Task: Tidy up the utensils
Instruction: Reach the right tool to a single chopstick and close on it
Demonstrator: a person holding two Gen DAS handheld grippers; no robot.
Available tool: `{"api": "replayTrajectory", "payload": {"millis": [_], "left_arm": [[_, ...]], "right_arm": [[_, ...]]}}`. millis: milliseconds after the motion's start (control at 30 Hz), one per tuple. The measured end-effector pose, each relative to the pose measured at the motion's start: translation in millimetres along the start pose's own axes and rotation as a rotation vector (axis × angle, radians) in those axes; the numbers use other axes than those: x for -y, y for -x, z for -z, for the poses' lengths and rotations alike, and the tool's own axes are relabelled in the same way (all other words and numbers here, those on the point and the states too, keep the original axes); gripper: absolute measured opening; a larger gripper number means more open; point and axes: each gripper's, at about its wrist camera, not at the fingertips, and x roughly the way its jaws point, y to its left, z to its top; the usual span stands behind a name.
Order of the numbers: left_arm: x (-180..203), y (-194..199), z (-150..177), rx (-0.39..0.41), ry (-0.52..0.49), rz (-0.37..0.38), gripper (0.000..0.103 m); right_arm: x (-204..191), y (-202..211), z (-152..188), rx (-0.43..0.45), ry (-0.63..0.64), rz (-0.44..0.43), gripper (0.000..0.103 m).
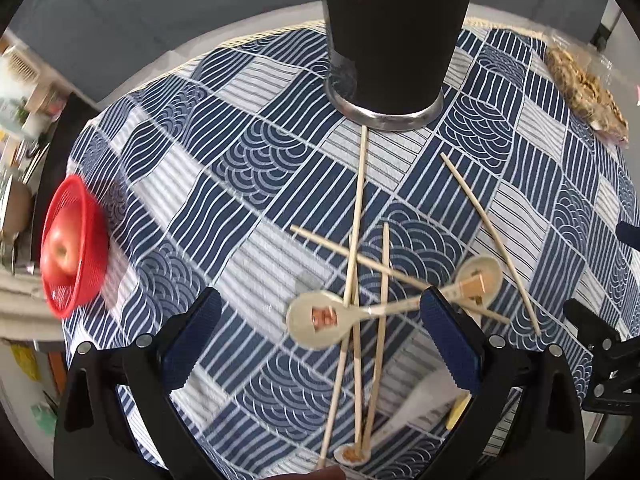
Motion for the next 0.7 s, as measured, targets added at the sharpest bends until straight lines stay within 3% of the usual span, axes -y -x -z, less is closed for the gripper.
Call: {"api": "replayTrajectory", "payload": {"millis": [133, 467, 700], "left_arm": [[-1, -14, -15, -0.015, -0.031, -0.021, 0.097], [-8, -55, -52, -0.061, -0.048, 0.04, 0.097], [-11, -81, -73, -0.08, -0.054, 0.04, 0.099]], "right_arm": [[-2, -18, -5, -0.033, 0.016, 0.006, 0.095], [-2, -48, -11, -0.094, 0.006, -0.011, 0.095], [3, -67, -10, -0.118, -0.016, -0.028, 0.096]]}}
